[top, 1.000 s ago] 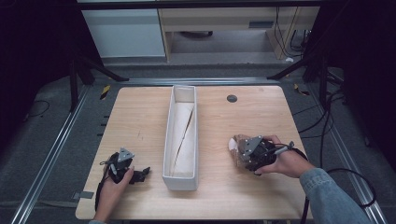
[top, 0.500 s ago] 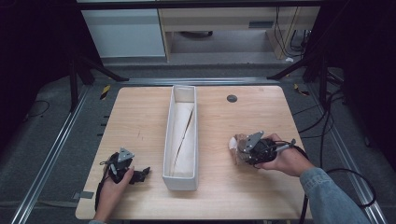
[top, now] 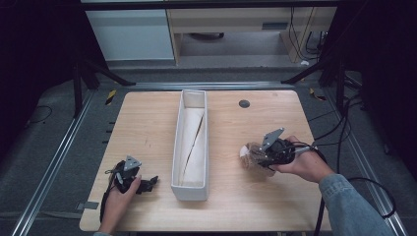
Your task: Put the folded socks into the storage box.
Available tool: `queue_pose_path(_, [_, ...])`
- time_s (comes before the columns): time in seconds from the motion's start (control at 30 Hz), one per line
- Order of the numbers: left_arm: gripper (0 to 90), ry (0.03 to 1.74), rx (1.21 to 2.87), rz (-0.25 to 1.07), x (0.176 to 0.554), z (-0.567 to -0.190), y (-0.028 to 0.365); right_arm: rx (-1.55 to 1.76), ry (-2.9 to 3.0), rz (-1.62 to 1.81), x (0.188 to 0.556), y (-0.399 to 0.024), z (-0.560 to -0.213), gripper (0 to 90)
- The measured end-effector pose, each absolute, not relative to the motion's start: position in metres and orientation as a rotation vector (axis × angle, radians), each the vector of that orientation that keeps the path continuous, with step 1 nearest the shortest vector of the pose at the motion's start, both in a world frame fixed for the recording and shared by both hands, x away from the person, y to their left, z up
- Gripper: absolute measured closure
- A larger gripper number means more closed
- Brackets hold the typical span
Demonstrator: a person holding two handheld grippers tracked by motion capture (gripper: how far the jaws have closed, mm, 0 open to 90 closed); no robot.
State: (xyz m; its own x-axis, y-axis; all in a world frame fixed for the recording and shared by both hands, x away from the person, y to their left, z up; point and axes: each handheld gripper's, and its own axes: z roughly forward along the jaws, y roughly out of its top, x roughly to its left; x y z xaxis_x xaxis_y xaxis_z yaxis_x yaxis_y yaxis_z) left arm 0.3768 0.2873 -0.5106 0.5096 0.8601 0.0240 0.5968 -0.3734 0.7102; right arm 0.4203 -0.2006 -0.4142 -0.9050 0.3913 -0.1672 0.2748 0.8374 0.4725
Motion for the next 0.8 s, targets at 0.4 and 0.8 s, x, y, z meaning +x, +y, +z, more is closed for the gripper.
queue_pose_path(0.4, [0.0, 1.187, 2.101, 0.525, 0.377, -0.511, 0.287, 0.506, 2.735, 0.725, 0.417, -0.185, -0.374, 60.9])
queue_pose_path(0.8, [0.0, 1.187, 2.107, 0.525, 0.376, -0.51, 0.287, 0.482, 2.724, 0.705, 0.417, -0.159, -0.331, 60.8])
